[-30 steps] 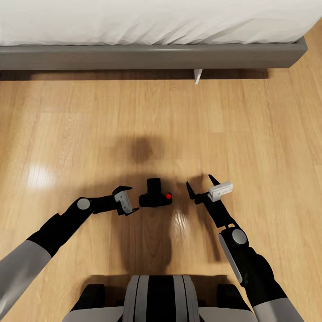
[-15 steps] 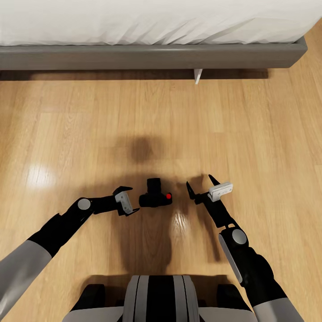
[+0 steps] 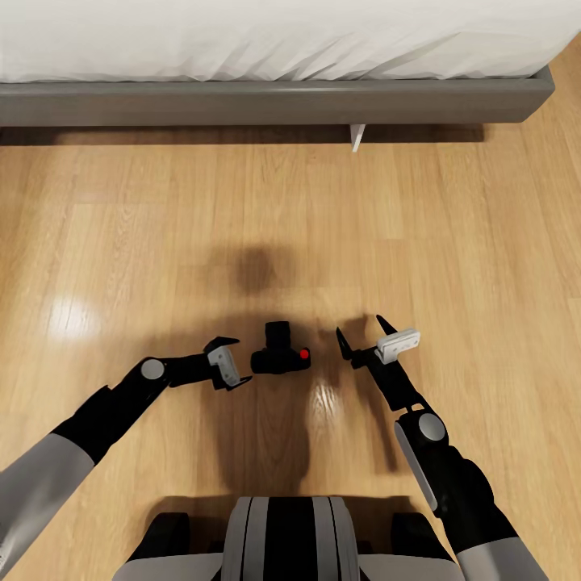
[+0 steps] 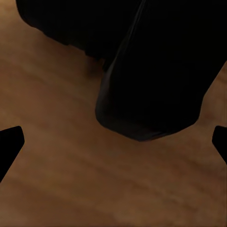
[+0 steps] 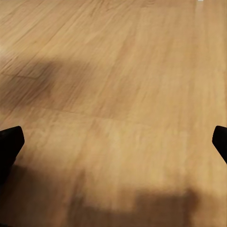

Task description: Attach the digital camera to the camera tripod in the bedroom.

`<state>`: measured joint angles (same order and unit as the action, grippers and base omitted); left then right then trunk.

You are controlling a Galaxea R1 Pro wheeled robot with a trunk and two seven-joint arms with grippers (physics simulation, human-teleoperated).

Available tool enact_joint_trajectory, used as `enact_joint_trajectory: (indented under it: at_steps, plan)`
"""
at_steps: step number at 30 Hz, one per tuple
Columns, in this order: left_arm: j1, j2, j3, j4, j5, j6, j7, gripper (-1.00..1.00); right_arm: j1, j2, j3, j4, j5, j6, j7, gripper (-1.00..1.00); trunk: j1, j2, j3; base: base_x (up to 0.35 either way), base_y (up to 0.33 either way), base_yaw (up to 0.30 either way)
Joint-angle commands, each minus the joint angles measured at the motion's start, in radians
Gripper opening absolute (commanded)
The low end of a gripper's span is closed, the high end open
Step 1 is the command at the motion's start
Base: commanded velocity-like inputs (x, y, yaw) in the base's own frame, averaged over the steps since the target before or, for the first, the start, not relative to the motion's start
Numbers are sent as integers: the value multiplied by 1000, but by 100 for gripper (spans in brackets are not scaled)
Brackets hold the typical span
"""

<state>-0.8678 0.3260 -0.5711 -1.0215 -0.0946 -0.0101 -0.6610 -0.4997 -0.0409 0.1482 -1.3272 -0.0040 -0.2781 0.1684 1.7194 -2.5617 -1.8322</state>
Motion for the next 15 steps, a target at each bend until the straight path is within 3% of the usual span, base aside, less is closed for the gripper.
enact_joint_trajectory:
  at_steps: [1, 15]
  plan:
    - [0, -2, -1, 0, -7, -1, -1, 100, 0, -1, 1, 0, -1, -3, 2, 100, 0, 0, 0, 0, 0, 0]
    - [0, -41, 1, 77, -7, 0, 0, 100, 0, -1, 1, 0, -1, -3, 2, 100, 0, 0, 0, 0, 0, 0]
